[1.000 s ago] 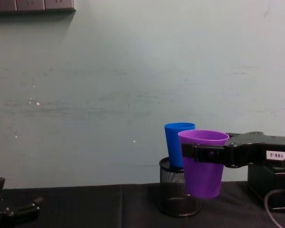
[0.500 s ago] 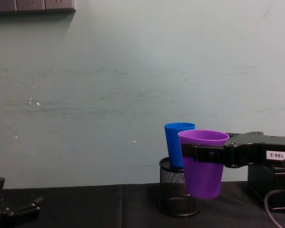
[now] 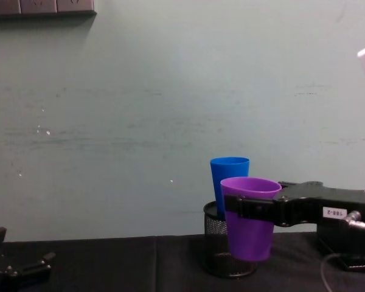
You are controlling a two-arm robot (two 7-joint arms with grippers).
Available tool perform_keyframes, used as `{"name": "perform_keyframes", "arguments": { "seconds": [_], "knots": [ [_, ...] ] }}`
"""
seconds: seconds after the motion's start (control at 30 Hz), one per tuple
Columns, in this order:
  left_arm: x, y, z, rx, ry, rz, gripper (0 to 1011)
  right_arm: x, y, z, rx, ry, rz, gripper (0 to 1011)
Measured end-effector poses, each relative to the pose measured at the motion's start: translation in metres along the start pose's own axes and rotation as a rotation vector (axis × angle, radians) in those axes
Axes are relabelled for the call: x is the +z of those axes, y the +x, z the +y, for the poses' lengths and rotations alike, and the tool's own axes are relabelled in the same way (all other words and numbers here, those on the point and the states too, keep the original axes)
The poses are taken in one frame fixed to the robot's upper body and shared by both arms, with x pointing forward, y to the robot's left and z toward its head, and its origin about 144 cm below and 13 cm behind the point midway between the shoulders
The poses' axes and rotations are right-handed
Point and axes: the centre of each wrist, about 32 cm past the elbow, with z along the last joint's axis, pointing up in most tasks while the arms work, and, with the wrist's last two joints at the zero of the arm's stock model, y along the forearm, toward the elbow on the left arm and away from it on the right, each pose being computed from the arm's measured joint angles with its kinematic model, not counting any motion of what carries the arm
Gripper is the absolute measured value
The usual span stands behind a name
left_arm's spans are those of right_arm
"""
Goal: Pick up one cup with a gripper and tap it against the other cup.
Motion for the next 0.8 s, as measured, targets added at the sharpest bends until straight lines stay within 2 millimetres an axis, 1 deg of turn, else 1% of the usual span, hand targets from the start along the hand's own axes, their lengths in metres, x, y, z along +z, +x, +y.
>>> {"name": "perform_keyframes", "arguments": {
  "seconds": [0.13, 0.33, 0.43, 0.53, 0.8],
  "knots": [
    [0.000, 0.000, 0.000, 0.000, 0.000, 0.000, 1000, -0.005, 0.006, 0.008, -0.009, -0.001, -0.001, 726],
    [0.000, 0.000, 0.000, 0.000, 0.000, 0.000, 1000, -0.012, 0.021, 0.028, -0.029, 0.001, -0.007, 726],
    [0.000, 0.000, 0.000, 0.000, 0.000, 0.000, 1000, -0.013, 0.024, 0.035, -0.035, 0.003, -0.012, 726],
    [0.000, 0.000, 0.000, 0.000, 0.000, 0.000, 1000, -0.012, 0.029, 0.046, -0.046, 0.010, -0.017, 726],
    [0.000, 0.000, 0.000, 0.000, 0.000, 0.000, 1000, -0.009, 0.038, 0.061, -0.074, 0.019, -0.016, 726]
  ]
}}
